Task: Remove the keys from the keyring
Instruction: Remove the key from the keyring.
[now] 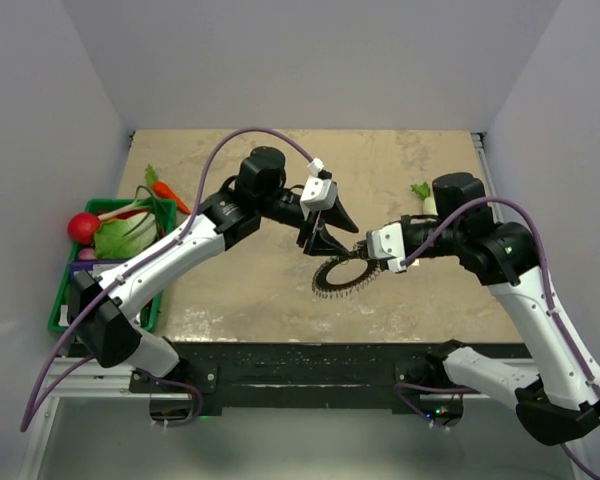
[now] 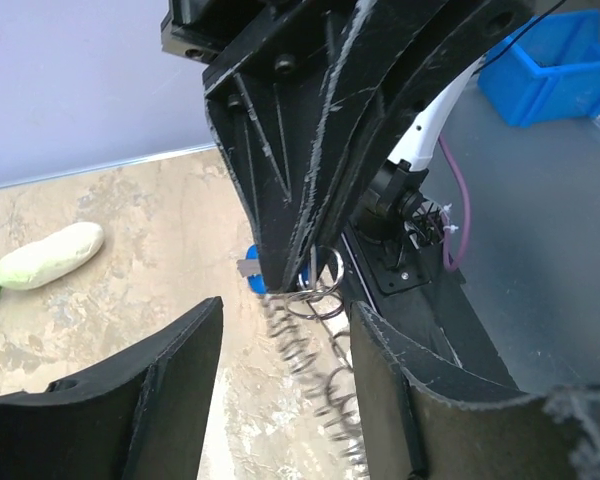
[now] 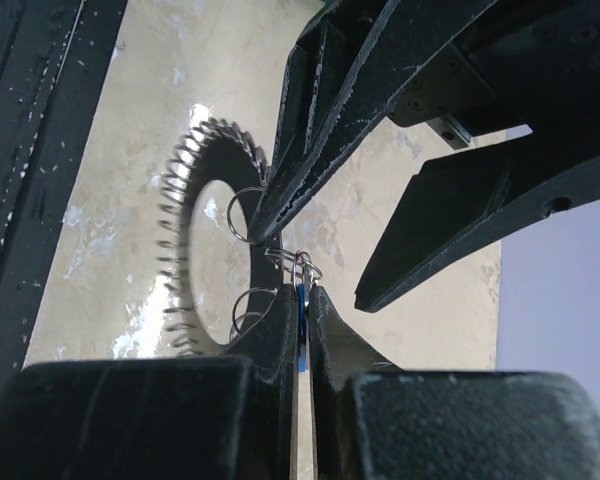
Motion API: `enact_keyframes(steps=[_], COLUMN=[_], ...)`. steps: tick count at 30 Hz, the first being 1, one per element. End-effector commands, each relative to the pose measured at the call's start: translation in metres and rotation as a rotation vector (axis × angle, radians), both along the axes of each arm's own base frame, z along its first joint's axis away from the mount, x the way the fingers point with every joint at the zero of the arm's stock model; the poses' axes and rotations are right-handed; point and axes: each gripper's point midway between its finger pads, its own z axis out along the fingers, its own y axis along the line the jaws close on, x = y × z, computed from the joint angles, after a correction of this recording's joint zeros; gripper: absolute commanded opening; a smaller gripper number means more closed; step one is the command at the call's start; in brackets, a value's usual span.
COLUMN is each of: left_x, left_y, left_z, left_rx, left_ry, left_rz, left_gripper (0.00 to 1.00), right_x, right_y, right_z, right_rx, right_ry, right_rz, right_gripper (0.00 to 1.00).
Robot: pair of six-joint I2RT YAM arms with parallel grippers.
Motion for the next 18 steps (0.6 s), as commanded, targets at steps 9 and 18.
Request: enact_keyframes(steps=[9, 18], left_x=[0.002, 0.004], left_y=[0.0, -0.002], left_z=[0.008, 0.007], left_rx=[-0.028, -0.027], left_ry=[-0.033, -0.025], left_rz=[0.022, 0.03], left_gripper=[0.61, 0.58], right_x=[-0.016, -0.015], right_y=[0.007, 0.015], right_z=[0.027, 0.019], right_rx=[0.058, 0.065], right_ry=[-0.052, -0.03], right_rz=[0.095, 0.116], right_gripper=[0.0, 0.0])
